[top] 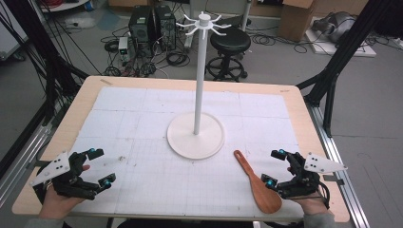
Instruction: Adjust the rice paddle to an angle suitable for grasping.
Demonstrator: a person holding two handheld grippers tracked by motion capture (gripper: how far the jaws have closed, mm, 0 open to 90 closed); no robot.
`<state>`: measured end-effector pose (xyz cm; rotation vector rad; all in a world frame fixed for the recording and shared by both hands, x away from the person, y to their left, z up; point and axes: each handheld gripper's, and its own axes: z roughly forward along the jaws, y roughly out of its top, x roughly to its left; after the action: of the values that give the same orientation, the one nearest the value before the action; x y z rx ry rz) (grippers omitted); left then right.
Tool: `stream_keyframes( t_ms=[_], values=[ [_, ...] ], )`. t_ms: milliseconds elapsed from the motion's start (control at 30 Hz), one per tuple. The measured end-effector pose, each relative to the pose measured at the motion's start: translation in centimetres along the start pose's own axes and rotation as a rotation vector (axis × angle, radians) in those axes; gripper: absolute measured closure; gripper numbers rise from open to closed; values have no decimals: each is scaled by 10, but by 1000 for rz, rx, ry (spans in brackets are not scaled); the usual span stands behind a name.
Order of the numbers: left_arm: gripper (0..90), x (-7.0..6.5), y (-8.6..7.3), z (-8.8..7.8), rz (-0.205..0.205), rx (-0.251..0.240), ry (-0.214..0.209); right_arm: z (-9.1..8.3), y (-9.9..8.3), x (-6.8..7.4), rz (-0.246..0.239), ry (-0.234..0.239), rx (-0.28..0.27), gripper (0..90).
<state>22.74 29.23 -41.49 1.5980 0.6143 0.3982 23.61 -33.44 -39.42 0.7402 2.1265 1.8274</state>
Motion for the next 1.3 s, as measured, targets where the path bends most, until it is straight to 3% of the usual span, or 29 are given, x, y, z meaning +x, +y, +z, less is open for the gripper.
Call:
stream_keyframes(
  t_ms=[33,300,333,367,400,433,467,533,633,833,1033,1300],
  values=[
    [19,0,0,0,1,0,0,-1,0,1,-17,-3,2,188],
    [19,4,-3,0,-15,9,17,2,-1,3,-48,-30,51,543],
    [19,5,-4,0,-20,7,19,2,-1,3,-48,-30,51,543],
    [18,6,-4,-1,-26,5,21,2,0,3,-65,-33,48,641],
    [18,7,-4,-1,-26,4,24,2,0,3,-65,-33,48,641],
    [19,7,-4,-2,-28,4,25,0,0,3,-63,-35,42,738],
    [19,7,-4,-2,-29,4,25,0,0,3,-63,-35,42,738],
    [19,7,-4,-1,-30,4,24,-2,0,2,-68,-34,24,846],
    [19,6,-4,1,-28,8,20,-3,1,0,-67,-48,21,890],
    [19,5,-5,3,-28,13,15,1,0,-5,-56,-45,48,891],
    [19,5,-6,4,-34,20,18,18,-8,-15,-70,-66,165,891],
    [19,6,-7,2,-37,32,21,28,-14,-25,-55,-85,219,893]
  ],
)
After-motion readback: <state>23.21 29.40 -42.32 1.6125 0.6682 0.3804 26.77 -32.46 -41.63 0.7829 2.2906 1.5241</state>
